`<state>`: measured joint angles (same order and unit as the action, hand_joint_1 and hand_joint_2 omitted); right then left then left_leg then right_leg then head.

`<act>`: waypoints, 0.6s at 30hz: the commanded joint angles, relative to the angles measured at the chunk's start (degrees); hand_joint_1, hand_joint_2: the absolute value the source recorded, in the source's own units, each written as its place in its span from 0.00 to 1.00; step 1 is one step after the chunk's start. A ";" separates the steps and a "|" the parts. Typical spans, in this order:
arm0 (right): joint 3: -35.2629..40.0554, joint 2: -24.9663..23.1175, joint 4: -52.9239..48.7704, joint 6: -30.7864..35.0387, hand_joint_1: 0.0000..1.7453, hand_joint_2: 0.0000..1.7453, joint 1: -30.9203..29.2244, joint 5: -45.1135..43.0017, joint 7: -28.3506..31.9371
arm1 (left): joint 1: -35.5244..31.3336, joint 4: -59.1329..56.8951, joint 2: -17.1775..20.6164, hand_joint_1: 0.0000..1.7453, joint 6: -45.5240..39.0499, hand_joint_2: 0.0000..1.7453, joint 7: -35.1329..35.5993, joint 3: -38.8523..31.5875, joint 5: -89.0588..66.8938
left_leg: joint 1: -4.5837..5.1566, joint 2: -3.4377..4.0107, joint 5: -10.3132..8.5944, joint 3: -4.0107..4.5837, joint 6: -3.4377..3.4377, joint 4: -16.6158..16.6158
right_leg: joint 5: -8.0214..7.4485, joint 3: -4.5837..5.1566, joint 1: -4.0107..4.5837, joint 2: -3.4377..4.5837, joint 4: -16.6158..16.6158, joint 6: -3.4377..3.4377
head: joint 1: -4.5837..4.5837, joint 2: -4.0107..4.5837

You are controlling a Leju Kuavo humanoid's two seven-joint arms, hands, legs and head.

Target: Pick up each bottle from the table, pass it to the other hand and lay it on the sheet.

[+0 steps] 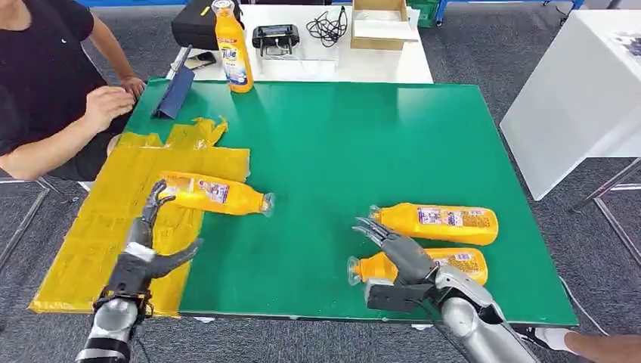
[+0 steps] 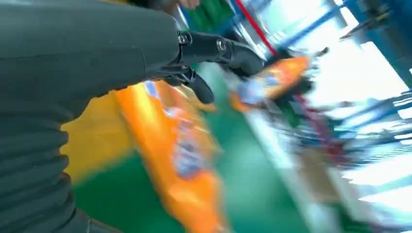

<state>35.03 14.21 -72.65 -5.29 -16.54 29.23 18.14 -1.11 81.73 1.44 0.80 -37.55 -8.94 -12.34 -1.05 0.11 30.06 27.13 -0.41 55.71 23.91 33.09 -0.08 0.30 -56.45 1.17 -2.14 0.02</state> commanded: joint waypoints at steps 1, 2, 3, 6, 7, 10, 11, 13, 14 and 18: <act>-4.13 2.26 2.58 -0.02 0.00 1.00 0.44 1.74 -1.08 | 3.97 12.94 -5.61 0.00 4.15 1.00 -0.24 -7.04 1.72 | 0.01 0.02 0.05 -0.12 0.09 -0.06 | 0.02 -0.11 0.01 0.01 0.08 0.03 | 0.02 0.00; -4.42 2.82 2.02 -0.22 0.00 1.00 0.66 1.85 -1.07 | 4.29 13.01 -5.53 0.00 3.86 1.00 -0.51 -6.75 0.87 | 0.00 -0.01 0.06 -0.19 0.11 -0.09 | 0.04 -0.17 0.01 -0.03 0.12 0.03 | 0.00 0.00; -4.79 3.65 1.14 -0.54 0.00 1.00 0.87 1.92 -0.92 | 4.54 12.72 -5.62 0.00 4.33 1.00 -0.47 -6.81 1.38 | 0.04 -0.07 0.03 -0.09 0.08 -0.05 | 0.04 -0.07 -0.02 -0.08 0.07 0.03 | 0.02 0.00; -5.11 4.32 0.09 -0.98 0.00 1.00 1.15 1.84 -0.70 | 4.75 12.43 -5.59 0.00 4.35 1.00 -0.50 -7.01 1.37 | 0.05 -0.07 0.03 -0.13 0.10 -0.09 | 0.03 -0.11 -0.02 -0.08 0.11 0.03 | 0.00 0.00; -5.11 4.32 0.09 -0.98 0.00 1.00 1.15 1.84 -0.70 | 4.75 12.43 -5.59 0.00 4.35 1.00 -0.50 -7.01 1.37 | 0.03 -0.03 0.02 -0.02 0.07 -0.03 | 0.00 -0.01 -0.01 -0.04 0.06 0.02 | 0.02 0.00; -5.44 5.37 -2.16 -1.07 0.00 1.00 2.06 1.99 -0.58 | 4.78 11.97 -5.66 0.00 4.54 1.00 -0.88 -7.73 1.84 | 0.02 -0.03 0.02 -0.07 0.09 -0.06 | 0.00 -0.06 0.00 -0.03 0.09 0.01 | 0.02 0.00; -5.60 5.96 -2.91 -1.21 0.00 1.00 2.48 1.97 -0.46 | 5.08 11.86 -5.57 0.00 4.55 1.00 -0.84 -8.00 1.81 | 0.03 -0.02 0.02 -0.01 0.06 -0.04 | 0.00 0.01 -0.01 -0.03 0.06 0.01 | 0.00 0.00; -5.86 6.61 -3.33 -2.27 0.00 1.00 2.69 2.12 -0.87 | 5.21 11.50 -5.73 0.00 5.37 1.00 -1.04 -8.95 2.69 | 0.03 -0.07 0.02 -0.12 0.10 -0.09 | 0.02 -0.09 -0.01 -0.07 0.11 0.02 | 0.00 0.00; -5.79 6.79 -2.95 -2.76 0.00 1.00 2.66 2.23 -0.89 | 5.18 11.36 -5.66 0.00 5.98 1.00 -1.21 -9.12 2.95 | 0.05 -0.06 0.03 -0.09 0.08 -0.07 | 0.04 -0.06 -0.03 -0.07 0.07 0.02 | 0.00 0.00; -5.07 8.42 -1.22 -3.29 0.00 1.00 3.71 3.07 -0.78 | 5.26 11.43 -5.42 0.00 7.58 1.00 -1.34 -9.12 3.67 | 0.03 -0.06 0.05 -0.23 0.12 -0.14 | 0.04 -0.20 0.00 -0.06 0.16 0.04 | 0.00 0.00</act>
<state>29.66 19.78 -75.01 -7.61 -13.38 31.56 17.49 4.61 93.98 -2.56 7.00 -38.73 -16.09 -8.94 -1.05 0.10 30.07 27.14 -0.40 55.71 23.91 33.14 -0.08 0.29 -56.43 1.17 -2.14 0.02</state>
